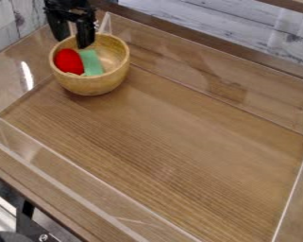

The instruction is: Move the red fruit to the right side of the table

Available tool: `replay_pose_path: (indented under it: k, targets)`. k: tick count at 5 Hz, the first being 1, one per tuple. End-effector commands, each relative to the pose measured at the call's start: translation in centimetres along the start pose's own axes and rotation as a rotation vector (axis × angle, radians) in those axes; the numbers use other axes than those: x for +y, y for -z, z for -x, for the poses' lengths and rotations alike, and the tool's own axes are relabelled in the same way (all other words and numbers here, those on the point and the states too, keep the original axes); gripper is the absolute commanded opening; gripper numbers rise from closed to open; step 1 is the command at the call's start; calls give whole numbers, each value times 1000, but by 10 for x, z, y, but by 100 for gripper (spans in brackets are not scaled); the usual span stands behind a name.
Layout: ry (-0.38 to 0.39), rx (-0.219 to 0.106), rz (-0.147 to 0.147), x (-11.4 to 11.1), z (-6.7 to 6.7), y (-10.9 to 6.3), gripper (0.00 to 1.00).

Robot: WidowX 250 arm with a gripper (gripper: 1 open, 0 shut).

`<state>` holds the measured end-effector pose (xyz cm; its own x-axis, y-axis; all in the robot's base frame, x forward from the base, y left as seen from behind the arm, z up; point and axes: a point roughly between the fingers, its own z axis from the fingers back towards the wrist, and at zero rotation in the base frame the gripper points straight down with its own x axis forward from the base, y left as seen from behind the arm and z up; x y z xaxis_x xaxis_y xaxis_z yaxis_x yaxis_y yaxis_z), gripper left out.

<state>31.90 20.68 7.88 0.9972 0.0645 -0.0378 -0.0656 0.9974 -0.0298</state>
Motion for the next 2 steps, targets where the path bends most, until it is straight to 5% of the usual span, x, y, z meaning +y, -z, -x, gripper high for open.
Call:
replay_pose_path:
  k: [1,2]
  targets:
    - [-46,-44,-29,10,0,-24,100]
    - [-86,-38,-26,11,4,-30,100]
